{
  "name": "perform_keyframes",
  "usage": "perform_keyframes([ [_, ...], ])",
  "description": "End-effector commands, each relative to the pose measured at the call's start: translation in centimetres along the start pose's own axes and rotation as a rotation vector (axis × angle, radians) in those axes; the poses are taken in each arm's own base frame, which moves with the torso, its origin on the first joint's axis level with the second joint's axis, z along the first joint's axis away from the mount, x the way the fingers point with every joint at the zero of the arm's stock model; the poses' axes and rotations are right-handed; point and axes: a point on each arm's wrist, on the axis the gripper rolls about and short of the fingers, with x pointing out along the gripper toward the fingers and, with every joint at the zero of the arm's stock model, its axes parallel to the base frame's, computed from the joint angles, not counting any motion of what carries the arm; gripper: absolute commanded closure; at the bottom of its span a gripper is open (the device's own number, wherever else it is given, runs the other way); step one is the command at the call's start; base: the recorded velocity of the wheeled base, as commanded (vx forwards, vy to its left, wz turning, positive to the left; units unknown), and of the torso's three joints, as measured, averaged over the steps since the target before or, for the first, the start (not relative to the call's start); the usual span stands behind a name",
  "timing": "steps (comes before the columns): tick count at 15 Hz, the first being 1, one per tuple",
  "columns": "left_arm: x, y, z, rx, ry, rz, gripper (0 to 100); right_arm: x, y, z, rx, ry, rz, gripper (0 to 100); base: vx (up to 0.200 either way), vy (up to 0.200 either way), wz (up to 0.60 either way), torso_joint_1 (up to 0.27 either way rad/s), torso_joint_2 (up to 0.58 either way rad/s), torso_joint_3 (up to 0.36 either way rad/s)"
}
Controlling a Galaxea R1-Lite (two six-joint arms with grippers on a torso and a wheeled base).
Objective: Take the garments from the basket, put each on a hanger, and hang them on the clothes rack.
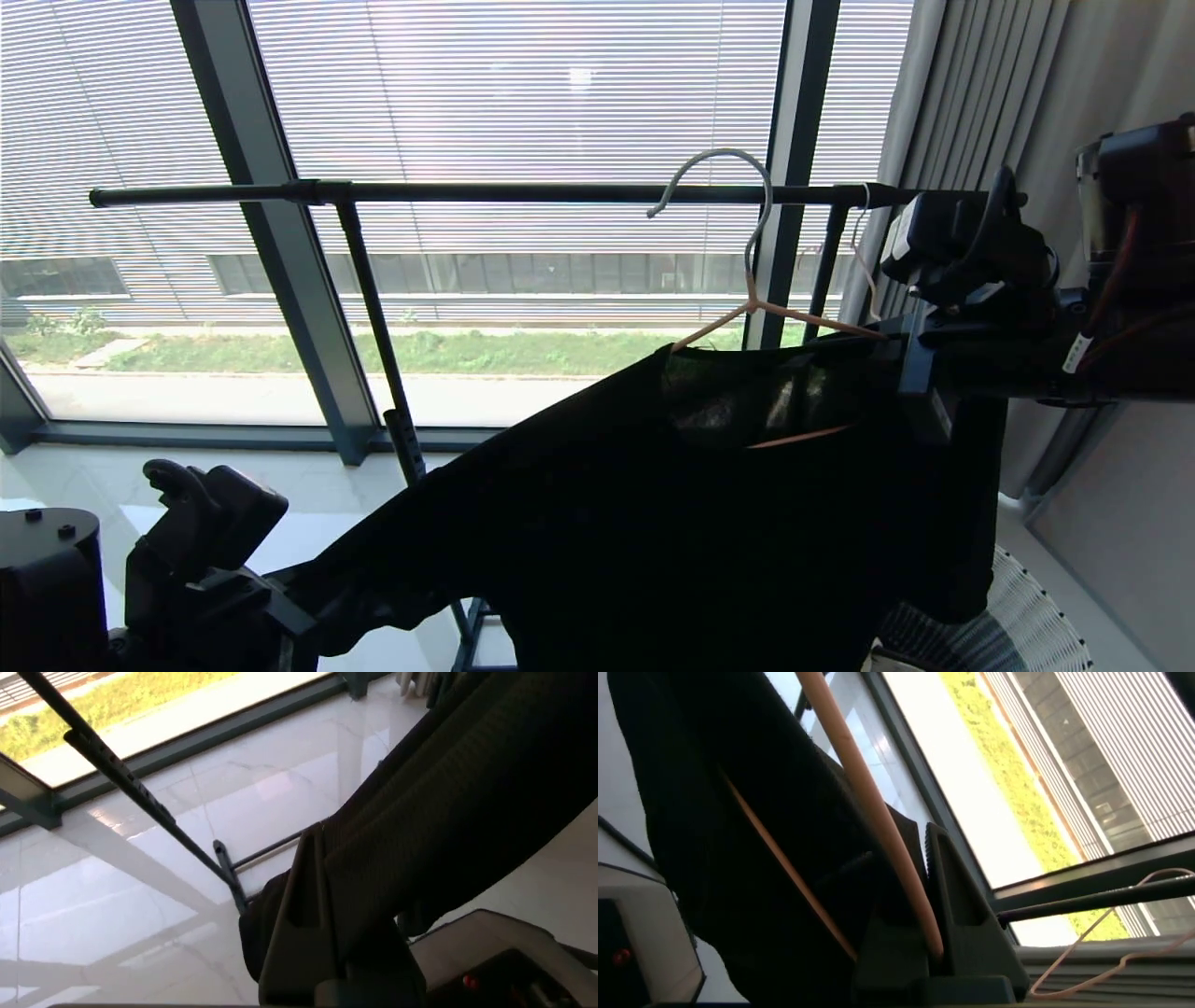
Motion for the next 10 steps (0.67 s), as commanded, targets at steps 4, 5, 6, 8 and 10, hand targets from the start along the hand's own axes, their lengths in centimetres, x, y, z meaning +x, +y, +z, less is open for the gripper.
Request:
perform_keyframes([
  [4,-0.39,0.18,0.22,0.005,-0.022,0.017,100,-0.18,-0.18,-0.05,0.003,-0.001,-0.008,100,0.0,0.0,0.0,0.0,0.0,0.0],
  [5,-0.49,0.18,0.27,0.006,-0.028,0.019,100,-0.18,-0.18,-0.05,0.003,0.0,-0.009,100,0.0,0.0,0.0,0.0,0.0,0.0],
  [6,-0.57,0.14,0.25,0.007,-0.03,0.018,0,-0.18,-0.18,-0.05,0.003,-0.001,-0.008,100,0.0,0.0,0.0,0.0,0.0,0.0],
  [8,-0.59,0.16,0.37,0.008,-0.036,0.017,0,-0.17,-0.16,-0.08,0.004,0.0,-0.007,100,0.0,0.0,0.0,0.0,0.0,0.0],
  [10,-0.67,0.2,0.63,0.006,-0.05,0.019,0,-0.23,-0.19,-0.08,0.004,0.001,-0.01,100,0.0,0.0,0.0,0.0,0.0,0.0],
])
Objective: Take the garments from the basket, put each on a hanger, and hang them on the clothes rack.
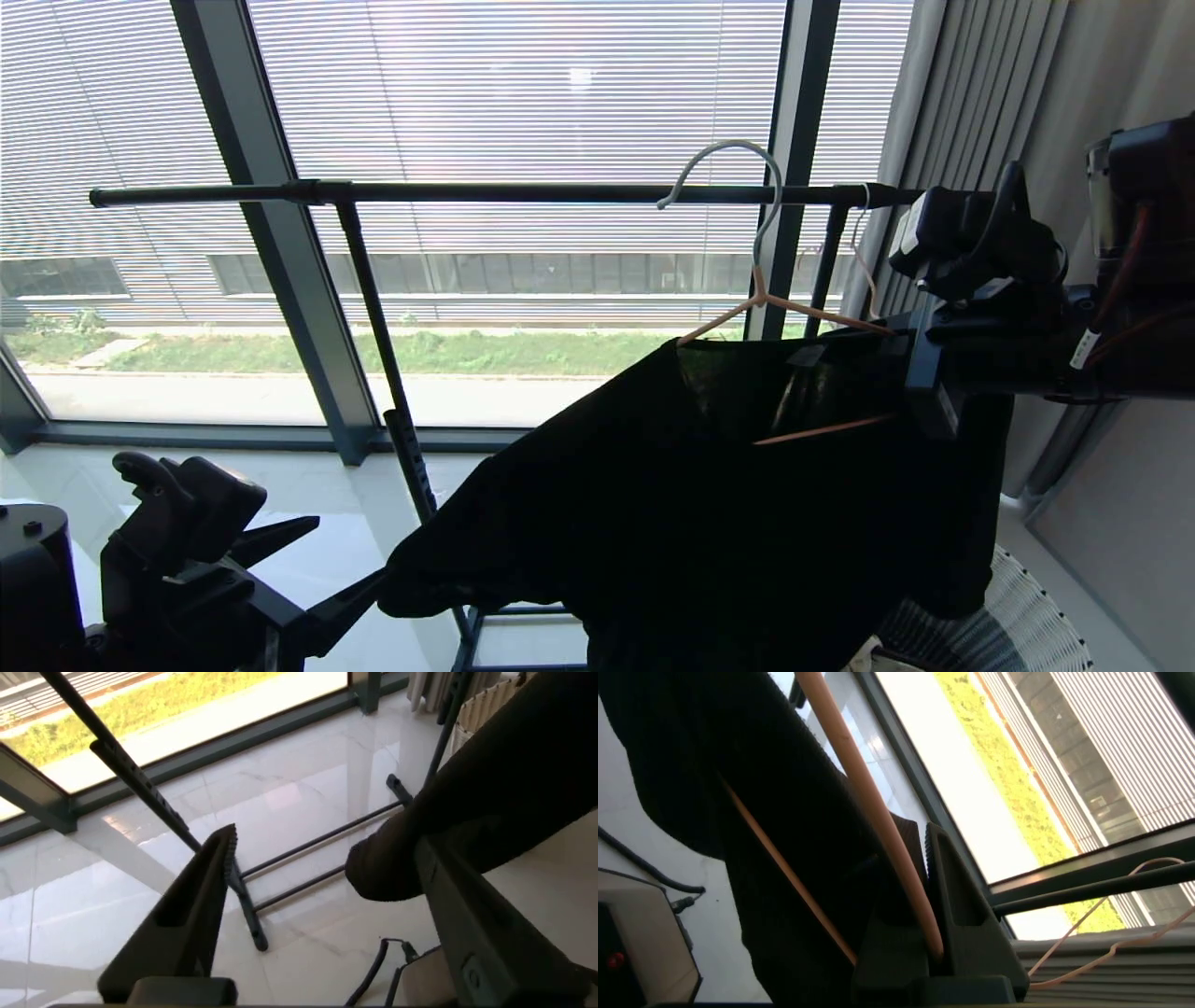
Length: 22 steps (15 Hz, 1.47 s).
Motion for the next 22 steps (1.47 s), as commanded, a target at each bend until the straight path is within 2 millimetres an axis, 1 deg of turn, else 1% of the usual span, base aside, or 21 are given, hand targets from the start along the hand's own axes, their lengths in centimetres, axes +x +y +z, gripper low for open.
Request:
perform_keyframes([
  [1,-0.4,0.0,0.4,0.006,-0.032,0.005,0,0.0,-0.1,-0.2,0.007,0.01,-0.006,100,0.0,0.0,0.0,0.0,0.0,0.0],
  [3,-0.9,0.2,1.4,0.012,-0.086,0.017,0,-0.1,-0.3,-0.4,0.035,0.043,-0.047,100,0.0,0.0,0.0,0.0,0.0,0.0],
  [5,-1.0,0.7,3.0,-0.044,-0.143,0.041,0,0.1,-0.2,-1.0,0.087,0.106,-0.115,100,0.0,0.0,0.0,0.0,0.0,0.0],
  [6,-0.8,1.1,4.4,-0.099,-0.162,0.043,0,0.1,0.0,-1.6,0.128,0.148,-0.155,100,0.0,0.0,0.0,0.0,0.0,0.0],
  [8,-1.1,1.8,7.5,-0.161,-0.119,0.036,0,-0.4,0.5,-2.3,0.194,0.201,-0.224,100,0.0,0.0,0.0,0.0,0.0,0.0],
  [9,-1.6,2.2,9.9,-0.199,-0.053,0.031,0,-0.8,0.7,-2.5,0.248,0.214,-0.258,100,0.0,0.0,0.0,0.0,0.0,0.0],
  [10,-2.4,2.5,11.6,-0.213,0.009,0.031,0,-0.9,0.9,-2.8,0.291,0.228,-0.284,100,0.0,0.0,0.0,0.0,0.0,0.0],
  [11,-2.0,2.9,12.6,-0.229,0.082,0.073,0,-1.0,1.0,-3.2,0.342,0.25,-0.324,100,0.0,0.0,0.0,0.0,0.0,0.0],
  [12,-2.0,2.9,12.7,-0.229,0.083,0.085,0,-1.0,1.1,-3.2,0.35,0.25,-0.329,100,0.0,0.0,0.0,0.0,0.0,0.0],
  [13,-0.5,3.2,11.7,-0.223,0.17,0.267,0,-0.8,1.4,-4.0,0.413,0.302,-0.393,100,0.0,0.0,0.0,0.0,0.0,0.0],
  [14,-0.3,3.0,10.9,-0.214,0.206,0.31,0,-0.5,1.5,-4.5,0.438,0.33,-0.426,100,0.0,0.0,0.0,0.0,0.0,0.0],
  [16,-0.7,2.2,9.7,-0.198,0.225,0.302,0,0.6,1.6,-5.6,0.508,0.41,-0.553,100,0.0,0.0,0.0,0.0,0.0,0.0],
  [18,-1.3,1.6,8.9,-0.183,0.234,0.285,0,1.7,1.6,-6.2,0.579,0.447,-0.647,100,0.0,0.0,0.0,0.0,0.0,0.0],
  [20,-1.4,1.5,8.6,-0.179,0.221,0.294,0,2.3,1.5,-6.5,0.61,0.458,-0.691,100,0.0,0.0,0.0,0.0,0.0,0.0],
  [22,-1.3,1.6,8.8,-0.179,0.2,0.296,0,3.0,1.0,-6.2,0.645,0.428,-0.742,100,0.0,0.0,0.0,0.0,0.0,0.0],
])
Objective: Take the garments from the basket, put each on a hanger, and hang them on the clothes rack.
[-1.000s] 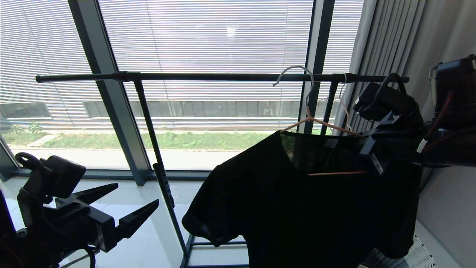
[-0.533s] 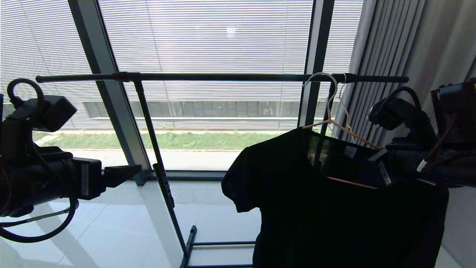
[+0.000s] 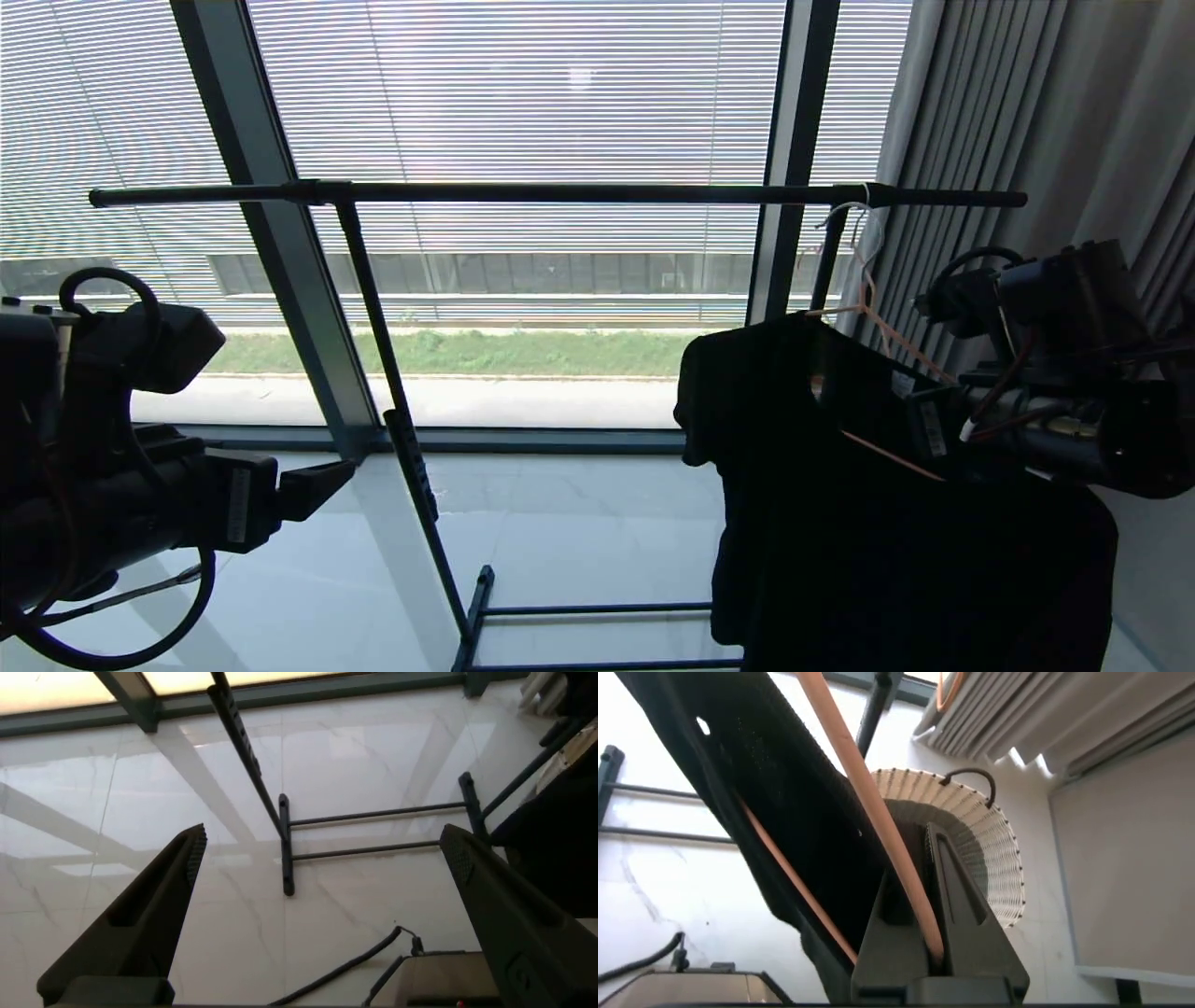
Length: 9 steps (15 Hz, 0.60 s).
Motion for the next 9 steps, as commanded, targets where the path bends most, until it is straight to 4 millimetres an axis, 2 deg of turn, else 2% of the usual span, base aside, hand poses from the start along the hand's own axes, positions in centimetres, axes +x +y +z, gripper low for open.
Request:
perform_keyframes([
  [1,0.0,0.0,-0.2,0.003,0.003,0.0,0,1.4,0.9,0.6,0.039,-0.015,-0.026,100,0.2,0.0,0.0,-0.002,0.0,0.007],
  [4,0.0,-0.3,-0.3,0.031,0.005,-0.014,0,2.4,1.0,1.5,0.077,-0.065,-0.076,100,0.2,0.0,0.0,-0.006,0.0,0.005],
  [9,-0.1,-0.9,-0.3,0.058,0.0,-0.046,0,2.8,0.4,1.7,0.095,-0.075,-0.104,100,0.2,0.0,0.0,0.007,0.0,0.001],
])
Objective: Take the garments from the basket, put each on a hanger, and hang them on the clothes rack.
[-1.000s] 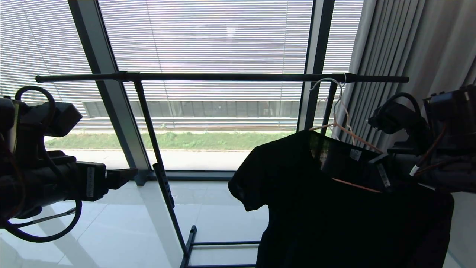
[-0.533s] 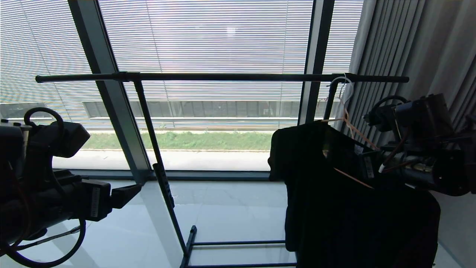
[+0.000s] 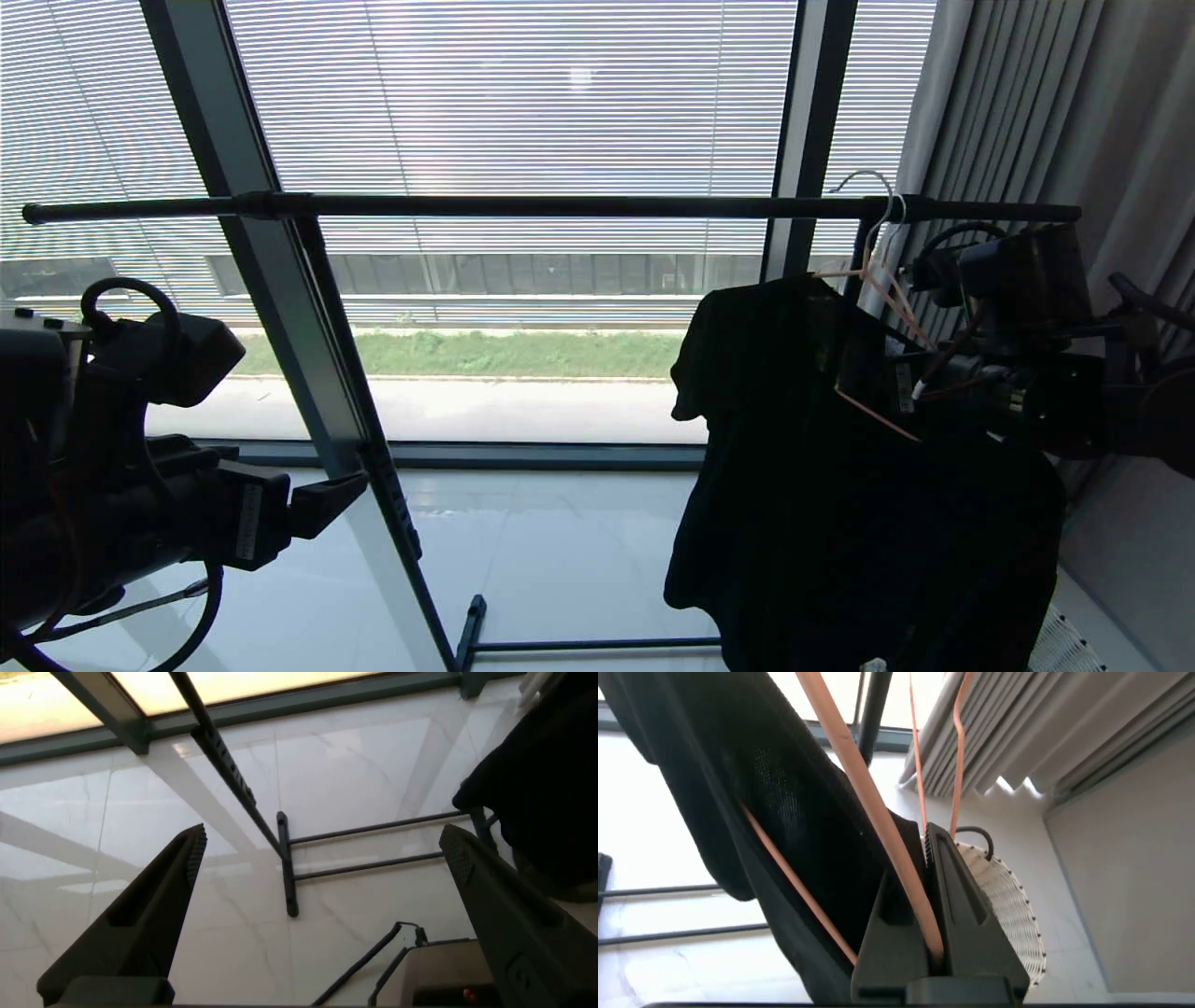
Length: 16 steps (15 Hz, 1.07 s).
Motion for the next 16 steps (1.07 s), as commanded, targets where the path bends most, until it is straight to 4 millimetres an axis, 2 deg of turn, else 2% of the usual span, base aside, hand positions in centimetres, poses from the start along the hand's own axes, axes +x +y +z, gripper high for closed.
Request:
perform_keyframes([
  [1,0.0,-0.2,0.0,0.008,-0.001,-0.012,0,0.3,-0.1,0.0,0.004,-0.002,-0.011,100,0.2,0.0,0.0,0.002,0.0,0.002],
  [5,0.0,-0.4,-0.1,0.012,0.002,-0.017,0,0.3,-0.1,0.0,0.005,-0.004,-0.014,100,0.2,0.0,0.0,0.001,0.0,-0.002],
  [10,0.3,-0.6,-1.5,0.012,-0.032,-0.025,0,0.3,0.0,0.1,0.001,-0.006,-0.012,100,0.0,0.0,0.0,0.0,0.0,0.0],
  [16,0.1,-0.6,-1.4,0.045,-0.058,-0.023,0,3.0,2.5,1.9,-0.049,-0.024,-0.008,100,0.0,0.0,0.0,0.0,0.0,0.0],
])
